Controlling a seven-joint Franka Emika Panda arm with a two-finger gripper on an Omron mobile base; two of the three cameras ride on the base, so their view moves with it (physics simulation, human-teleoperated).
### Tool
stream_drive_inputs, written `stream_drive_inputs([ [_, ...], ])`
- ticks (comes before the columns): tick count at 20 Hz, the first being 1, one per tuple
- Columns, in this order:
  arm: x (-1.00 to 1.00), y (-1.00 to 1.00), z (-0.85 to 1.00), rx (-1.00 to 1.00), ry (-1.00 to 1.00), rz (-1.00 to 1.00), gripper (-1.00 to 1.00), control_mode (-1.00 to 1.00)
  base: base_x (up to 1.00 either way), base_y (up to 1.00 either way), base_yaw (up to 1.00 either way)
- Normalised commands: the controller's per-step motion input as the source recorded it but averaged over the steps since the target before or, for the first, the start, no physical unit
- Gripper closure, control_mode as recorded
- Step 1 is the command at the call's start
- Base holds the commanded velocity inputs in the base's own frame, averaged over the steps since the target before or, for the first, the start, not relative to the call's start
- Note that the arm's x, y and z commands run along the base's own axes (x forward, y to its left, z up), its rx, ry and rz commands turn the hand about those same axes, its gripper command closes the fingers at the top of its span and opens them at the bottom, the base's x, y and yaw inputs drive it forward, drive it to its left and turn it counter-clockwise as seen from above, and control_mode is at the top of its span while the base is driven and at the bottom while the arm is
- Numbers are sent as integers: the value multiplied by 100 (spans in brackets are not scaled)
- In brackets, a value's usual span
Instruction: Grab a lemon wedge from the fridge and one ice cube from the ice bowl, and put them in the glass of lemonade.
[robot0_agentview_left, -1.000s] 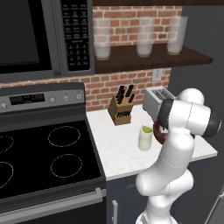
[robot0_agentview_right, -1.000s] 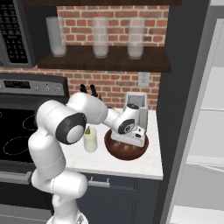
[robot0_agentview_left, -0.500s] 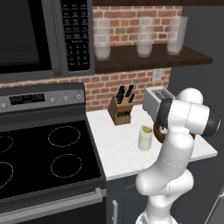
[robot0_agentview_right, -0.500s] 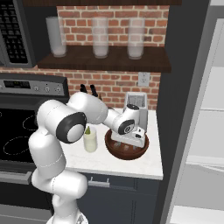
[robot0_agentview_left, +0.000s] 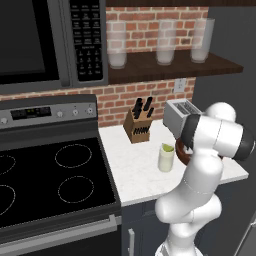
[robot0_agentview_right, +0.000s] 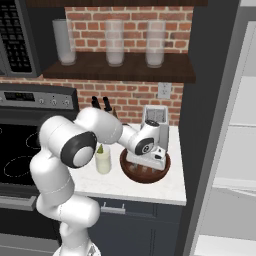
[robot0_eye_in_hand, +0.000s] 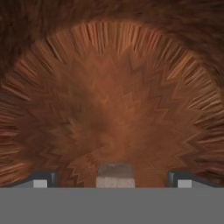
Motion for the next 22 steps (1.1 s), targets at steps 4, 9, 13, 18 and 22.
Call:
stream_drive_inputs([
  [4,-2,0,0,0,0,0,-100,-100,0,0,0],
  [9,0,0,0,0,0,0,-100,-100,0,0,0],
  [13,-1,0,-1,0,0,0,-100,-100,0,0,0],
  [18,-4,0,-8,0,0,0,-100,-100,0,0,0],
  [22,0,-4,-17,0,0,0,-100,-100,0,0,0],
])
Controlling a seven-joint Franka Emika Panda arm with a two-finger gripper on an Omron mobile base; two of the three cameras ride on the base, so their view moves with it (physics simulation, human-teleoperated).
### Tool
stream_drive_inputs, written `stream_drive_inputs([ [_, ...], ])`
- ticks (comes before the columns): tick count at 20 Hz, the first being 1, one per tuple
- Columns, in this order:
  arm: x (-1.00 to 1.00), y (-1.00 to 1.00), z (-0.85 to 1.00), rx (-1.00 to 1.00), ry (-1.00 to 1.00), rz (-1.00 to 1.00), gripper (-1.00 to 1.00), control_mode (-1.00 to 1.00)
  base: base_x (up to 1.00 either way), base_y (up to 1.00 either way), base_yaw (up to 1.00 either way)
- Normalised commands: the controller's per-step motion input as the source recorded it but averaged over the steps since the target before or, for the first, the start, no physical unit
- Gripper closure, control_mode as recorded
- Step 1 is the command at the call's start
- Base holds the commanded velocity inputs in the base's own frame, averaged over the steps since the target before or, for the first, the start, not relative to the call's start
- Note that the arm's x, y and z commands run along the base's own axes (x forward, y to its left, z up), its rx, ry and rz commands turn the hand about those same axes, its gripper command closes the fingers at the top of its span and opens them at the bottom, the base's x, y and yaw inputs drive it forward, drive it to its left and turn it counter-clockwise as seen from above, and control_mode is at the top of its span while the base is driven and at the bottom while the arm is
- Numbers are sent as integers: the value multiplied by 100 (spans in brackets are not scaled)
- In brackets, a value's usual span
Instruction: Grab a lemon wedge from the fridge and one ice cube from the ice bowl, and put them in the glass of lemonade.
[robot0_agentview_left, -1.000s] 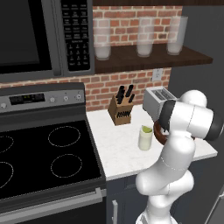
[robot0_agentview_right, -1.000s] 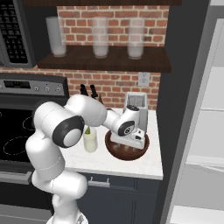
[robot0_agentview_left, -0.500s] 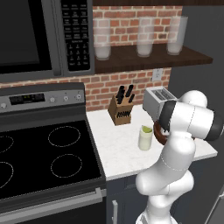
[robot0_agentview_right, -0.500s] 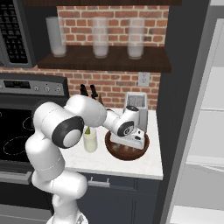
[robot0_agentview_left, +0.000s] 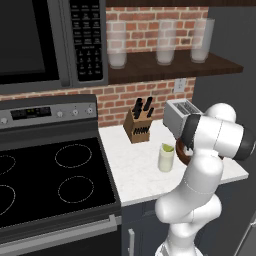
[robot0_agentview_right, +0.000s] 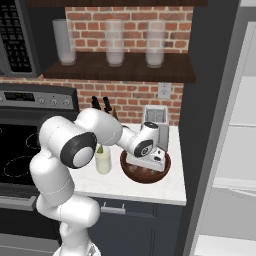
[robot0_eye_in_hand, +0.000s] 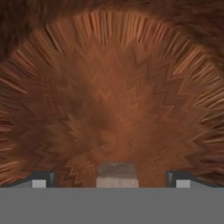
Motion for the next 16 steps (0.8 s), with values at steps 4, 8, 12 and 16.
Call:
stream_drive_inputs([
  [4,0,-2,-27,0,0,0,-100,-100,0,0,0],
  [8,-11,0,-5,0,0,0,-100,-100,0,0,0],
  [12,-17,0,0,0,0,0,-100,-100,0,0,0],
  [16,-5,0,-2,0,0,0,-100,-100,0,0,0],
])
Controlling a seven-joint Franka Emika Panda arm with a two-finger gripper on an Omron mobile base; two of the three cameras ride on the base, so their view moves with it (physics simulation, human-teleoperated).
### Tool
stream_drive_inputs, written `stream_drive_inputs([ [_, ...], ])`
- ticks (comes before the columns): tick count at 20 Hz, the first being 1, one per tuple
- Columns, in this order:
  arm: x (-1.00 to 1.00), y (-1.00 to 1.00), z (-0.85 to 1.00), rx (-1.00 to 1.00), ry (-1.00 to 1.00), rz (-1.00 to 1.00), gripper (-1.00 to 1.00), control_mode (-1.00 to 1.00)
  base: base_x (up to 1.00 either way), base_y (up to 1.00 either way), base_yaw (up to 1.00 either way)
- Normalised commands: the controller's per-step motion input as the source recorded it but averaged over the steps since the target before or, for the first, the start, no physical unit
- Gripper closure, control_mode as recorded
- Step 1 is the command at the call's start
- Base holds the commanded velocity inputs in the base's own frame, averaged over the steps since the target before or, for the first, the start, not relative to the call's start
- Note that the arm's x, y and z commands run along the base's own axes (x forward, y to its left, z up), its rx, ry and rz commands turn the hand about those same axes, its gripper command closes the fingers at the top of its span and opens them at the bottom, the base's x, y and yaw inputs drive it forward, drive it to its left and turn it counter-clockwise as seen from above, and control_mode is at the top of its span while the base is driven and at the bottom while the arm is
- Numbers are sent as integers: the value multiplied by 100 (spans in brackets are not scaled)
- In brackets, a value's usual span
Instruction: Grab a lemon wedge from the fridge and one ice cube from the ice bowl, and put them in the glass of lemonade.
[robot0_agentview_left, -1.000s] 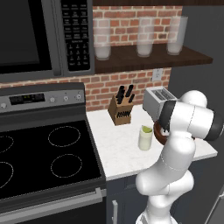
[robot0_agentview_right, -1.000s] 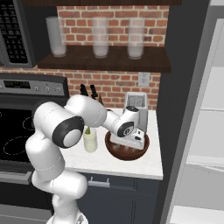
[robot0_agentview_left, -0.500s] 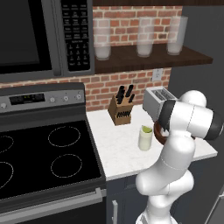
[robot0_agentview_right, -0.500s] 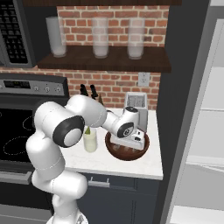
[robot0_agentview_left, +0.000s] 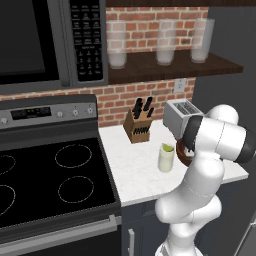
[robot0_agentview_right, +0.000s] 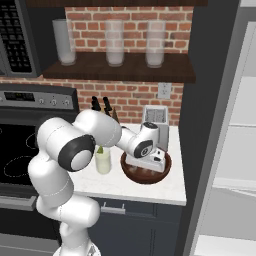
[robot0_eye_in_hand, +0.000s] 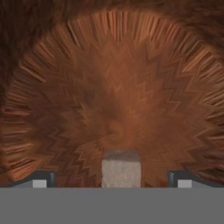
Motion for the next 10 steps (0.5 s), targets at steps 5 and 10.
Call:
stream_drive_inputs([
  [5,0,0,-10,0,0,0,-100,-100,0,0,0],
  [10,0,0,-28,0,0,0,-100,-100,0,0,0],
])
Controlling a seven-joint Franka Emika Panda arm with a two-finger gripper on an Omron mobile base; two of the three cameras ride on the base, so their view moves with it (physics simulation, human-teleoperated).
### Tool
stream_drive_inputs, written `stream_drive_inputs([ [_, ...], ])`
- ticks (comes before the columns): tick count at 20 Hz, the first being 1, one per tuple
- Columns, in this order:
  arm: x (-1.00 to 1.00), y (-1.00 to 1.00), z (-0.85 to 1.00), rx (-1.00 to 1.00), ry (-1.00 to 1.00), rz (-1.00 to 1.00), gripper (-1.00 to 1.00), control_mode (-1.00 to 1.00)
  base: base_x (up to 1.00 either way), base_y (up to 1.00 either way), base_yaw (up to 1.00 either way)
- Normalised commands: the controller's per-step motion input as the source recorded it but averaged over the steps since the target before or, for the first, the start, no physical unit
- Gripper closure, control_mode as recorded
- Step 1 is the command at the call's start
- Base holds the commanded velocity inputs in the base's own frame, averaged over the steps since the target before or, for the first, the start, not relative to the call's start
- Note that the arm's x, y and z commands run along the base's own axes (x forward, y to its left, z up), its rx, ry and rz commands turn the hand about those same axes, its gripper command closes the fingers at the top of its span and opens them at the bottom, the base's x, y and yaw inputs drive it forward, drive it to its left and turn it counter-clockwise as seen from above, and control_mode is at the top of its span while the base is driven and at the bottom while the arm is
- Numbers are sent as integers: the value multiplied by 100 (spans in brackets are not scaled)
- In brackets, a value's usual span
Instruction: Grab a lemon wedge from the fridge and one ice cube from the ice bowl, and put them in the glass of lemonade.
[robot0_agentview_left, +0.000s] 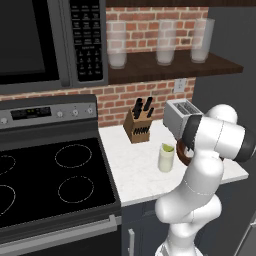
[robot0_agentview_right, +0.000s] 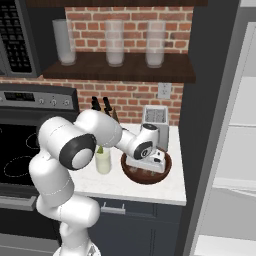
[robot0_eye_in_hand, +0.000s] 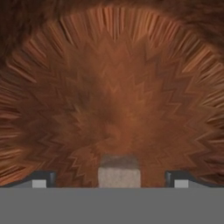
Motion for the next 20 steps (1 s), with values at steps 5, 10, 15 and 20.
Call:
stream_drive_inputs([
  [5,0,0,-29,-1,0,0,-100,-100,0,0,0],
  [10,0,0,-29,-2,0,0,-100,-100,0,0,0],
  [15,0,0,-27,-2,0,0,-100,-100,0,0,0],
  [20,0,0,-3,0,0,0,-100,-100,0,0,0],
])
